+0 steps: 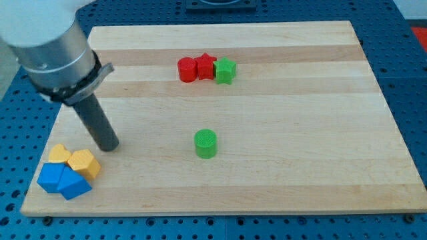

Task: Make a diagonal line with the red circle red star and green star at the center of the board

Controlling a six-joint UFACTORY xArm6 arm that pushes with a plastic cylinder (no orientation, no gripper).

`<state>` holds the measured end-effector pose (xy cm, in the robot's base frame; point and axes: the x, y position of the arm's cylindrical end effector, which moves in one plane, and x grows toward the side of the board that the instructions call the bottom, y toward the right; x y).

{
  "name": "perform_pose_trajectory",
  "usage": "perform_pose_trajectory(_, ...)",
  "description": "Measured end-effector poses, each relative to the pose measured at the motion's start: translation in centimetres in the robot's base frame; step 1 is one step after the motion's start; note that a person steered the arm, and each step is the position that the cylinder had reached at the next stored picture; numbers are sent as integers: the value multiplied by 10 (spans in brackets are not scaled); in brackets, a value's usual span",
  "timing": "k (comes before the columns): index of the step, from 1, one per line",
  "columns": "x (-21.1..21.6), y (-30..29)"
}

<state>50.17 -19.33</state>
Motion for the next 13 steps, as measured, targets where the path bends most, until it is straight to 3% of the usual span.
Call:
perform_pose_trajectory(2, -105, -5)
perform_pose_trajectory(5, -213, 118)
perform_pose_trajectory(8, -202, 140)
perform_pose_trajectory(12, -127, 136)
perform_pose_trajectory(13, -150, 123)
